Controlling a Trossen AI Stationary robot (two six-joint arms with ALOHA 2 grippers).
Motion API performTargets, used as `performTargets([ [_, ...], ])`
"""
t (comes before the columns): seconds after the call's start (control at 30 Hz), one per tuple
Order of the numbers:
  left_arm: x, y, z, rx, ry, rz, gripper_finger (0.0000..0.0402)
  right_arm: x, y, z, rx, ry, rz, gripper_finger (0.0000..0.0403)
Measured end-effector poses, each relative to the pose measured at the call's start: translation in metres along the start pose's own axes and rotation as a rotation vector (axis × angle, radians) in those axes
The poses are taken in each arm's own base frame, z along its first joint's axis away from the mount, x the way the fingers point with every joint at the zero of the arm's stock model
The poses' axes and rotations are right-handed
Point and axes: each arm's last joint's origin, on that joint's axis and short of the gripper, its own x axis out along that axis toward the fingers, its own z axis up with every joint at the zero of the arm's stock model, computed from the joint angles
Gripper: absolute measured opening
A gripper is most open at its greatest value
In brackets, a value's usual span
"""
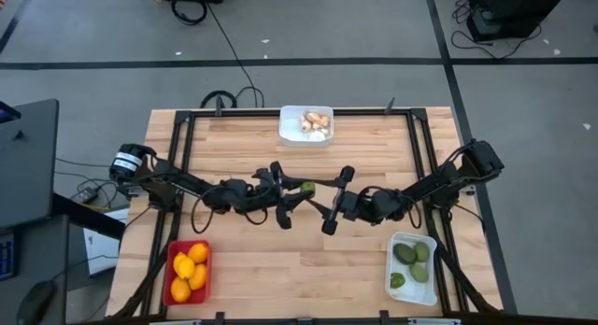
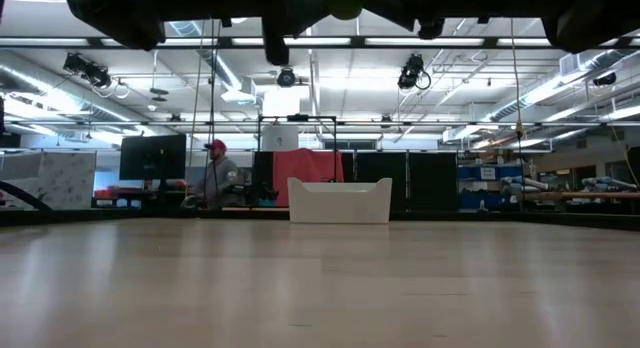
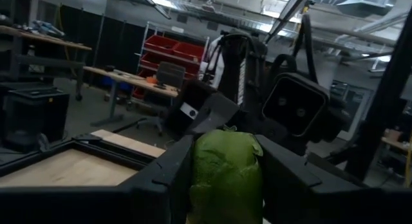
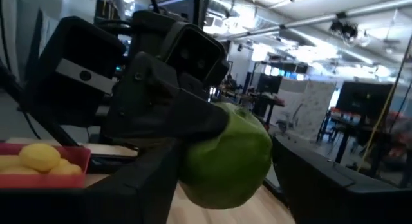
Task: Sort produce into baskets
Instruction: Put the lime into the bottom white bin
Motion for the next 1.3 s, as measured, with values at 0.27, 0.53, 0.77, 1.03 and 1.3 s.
performTargets([
  [0.27,0.0,0.001,-0.001,-0.007,0.005,0.019,0.0159,0.001,-0.001,-0.004,0.025,0.043,-0.022,0.0159],
  [0.53,-0.001,0.004,-0.003,0.16,0.02,0.091,0.0202,-0.003,0.003,-0.009,-0.022,0.115,-0.065,0.0134],
  [0.77,-0.009,0.003,0.012,0.249,0.098,0.131,0.024,-0.026,0.025,-0.013,-0.145,0.27,-0.074,0.0132],
  [1.03,-0.035,-0.005,0.03,0.294,0.324,0.092,0.0243,-0.073,0.038,0.021,0.019,0.336,0.089,0.014],
  [1.3,-0.055,-0.023,0.045,0.35,0.343,0.004,0.0243,-0.114,0.011,0.032,0.524,0.812,0.449,0.0143],
])
